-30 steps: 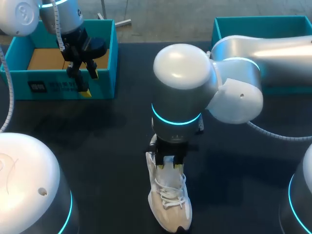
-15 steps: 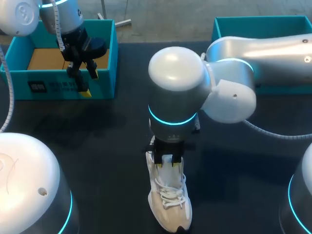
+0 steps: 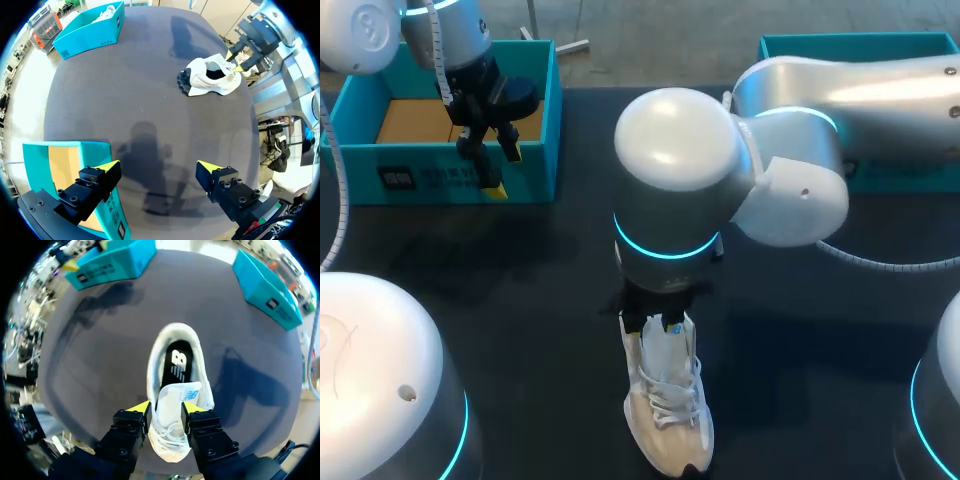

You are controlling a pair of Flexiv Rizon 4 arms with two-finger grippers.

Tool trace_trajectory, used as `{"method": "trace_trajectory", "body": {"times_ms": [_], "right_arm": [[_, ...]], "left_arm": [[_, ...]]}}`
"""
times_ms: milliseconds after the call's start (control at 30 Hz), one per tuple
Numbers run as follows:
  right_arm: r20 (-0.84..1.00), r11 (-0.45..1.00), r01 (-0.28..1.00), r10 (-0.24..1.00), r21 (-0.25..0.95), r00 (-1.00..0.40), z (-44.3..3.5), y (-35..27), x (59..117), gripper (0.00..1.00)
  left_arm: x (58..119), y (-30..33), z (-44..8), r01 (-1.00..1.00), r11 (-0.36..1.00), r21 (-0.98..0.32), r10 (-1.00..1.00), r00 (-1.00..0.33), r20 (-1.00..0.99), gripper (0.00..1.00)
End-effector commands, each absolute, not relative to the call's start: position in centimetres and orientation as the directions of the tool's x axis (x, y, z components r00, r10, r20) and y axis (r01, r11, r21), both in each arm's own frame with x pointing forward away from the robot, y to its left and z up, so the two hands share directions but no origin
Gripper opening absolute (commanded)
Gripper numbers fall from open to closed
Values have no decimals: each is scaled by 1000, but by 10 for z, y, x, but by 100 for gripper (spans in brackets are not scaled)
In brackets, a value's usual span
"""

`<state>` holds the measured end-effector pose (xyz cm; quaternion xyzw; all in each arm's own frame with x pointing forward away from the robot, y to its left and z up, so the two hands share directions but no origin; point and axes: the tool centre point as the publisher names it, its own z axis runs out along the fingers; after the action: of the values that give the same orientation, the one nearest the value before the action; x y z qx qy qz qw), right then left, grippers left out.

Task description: Take the shoe out of the shoebox, open the shoe tongue, remove and reinsert the insole, then place the shoe into the shoebox

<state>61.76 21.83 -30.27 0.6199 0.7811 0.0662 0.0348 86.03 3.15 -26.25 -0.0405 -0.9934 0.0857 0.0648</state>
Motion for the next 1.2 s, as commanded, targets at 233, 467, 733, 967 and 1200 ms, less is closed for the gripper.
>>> {"method": "trace_trajectory", "body": {"times_ms": [233, 467, 733, 967, 1200], "right_arm": [[47, 557, 819, 823, 136, -567, -280, 202, 636, 100], [61, 740, 653, 653, 163, -755, -273, 204, 652, 100], [61, 740, 653, 653, 163, -755, -273, 204, 652, 100], [0, 799, 592, 596, 106, -803, -272, 209, 654, 100], [-110, 932, 362, 360, -5, -927, -273, 213, 666, 100]], "left_arm": [[860, 32, -263, 70, 982, -175, 92, -988, 121, 100], [860, 32, -263, 70, 982, -175, 92, -988, 121, 100], [860, 32, -263, 70, 982, -175, 92, -988, 121, 100], [860, 32, -263, 70, 982, -175, 92, -988, 121, 100], [861, 32, -263, 110, 978, -176, 130, -985, 111, 100]]}}
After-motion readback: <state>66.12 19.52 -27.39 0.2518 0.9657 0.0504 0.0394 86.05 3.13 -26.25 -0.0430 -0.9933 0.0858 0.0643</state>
